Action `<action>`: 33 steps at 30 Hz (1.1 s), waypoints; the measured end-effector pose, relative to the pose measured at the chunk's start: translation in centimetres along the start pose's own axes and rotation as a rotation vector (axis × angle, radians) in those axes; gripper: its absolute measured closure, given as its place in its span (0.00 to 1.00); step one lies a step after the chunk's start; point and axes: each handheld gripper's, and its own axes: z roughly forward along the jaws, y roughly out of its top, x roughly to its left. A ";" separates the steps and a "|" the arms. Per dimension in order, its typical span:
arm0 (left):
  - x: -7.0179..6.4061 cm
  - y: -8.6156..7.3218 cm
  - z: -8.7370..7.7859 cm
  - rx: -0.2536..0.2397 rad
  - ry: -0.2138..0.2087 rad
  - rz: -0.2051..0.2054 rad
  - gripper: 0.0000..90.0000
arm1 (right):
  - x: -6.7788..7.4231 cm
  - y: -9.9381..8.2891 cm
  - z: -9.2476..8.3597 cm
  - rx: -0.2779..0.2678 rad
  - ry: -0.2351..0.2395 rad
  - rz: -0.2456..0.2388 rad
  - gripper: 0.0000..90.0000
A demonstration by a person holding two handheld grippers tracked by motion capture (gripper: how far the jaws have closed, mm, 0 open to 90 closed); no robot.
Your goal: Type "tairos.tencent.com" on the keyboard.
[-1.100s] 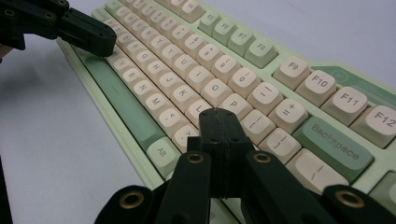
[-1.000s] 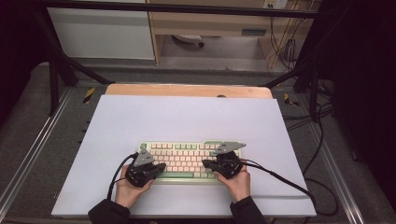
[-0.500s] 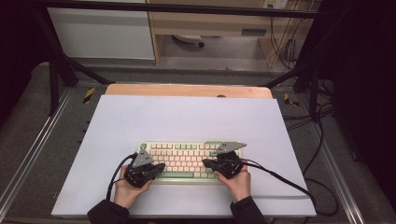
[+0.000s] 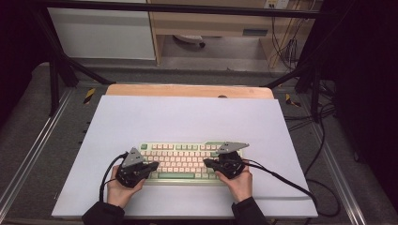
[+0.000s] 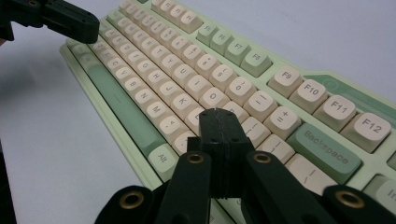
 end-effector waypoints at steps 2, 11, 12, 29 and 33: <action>0.2 -0.1 -0.1 0.001 0.003 0.002 1.00 | 0.0 0.0 0.0 -0.003 0.002 0.005 1.00; 1.1 -0.7 -1.0 -0.007 0.012 -0.010 1.00 | 0.3 0.6 0.3 -0.007 0.008 0.006 1.00; 1.2 -0.8 -1.1 -0.007 0.015 -0.013 1.00 | 0.4 0.8 0.4 -0.010 0.007 0.005 1.00; 2.0 -1.3 -1.5 -0.011 0.021 -0.025 1.00 | 0.9 2.6 3.2 -0.001 -0.007 0.007 1.00; 2.0 -1.3 -1.5 -0.011 0.021 -0.025 1.00 | 0.8 2.7 4.0 0.011 -0.010 0.011 1.00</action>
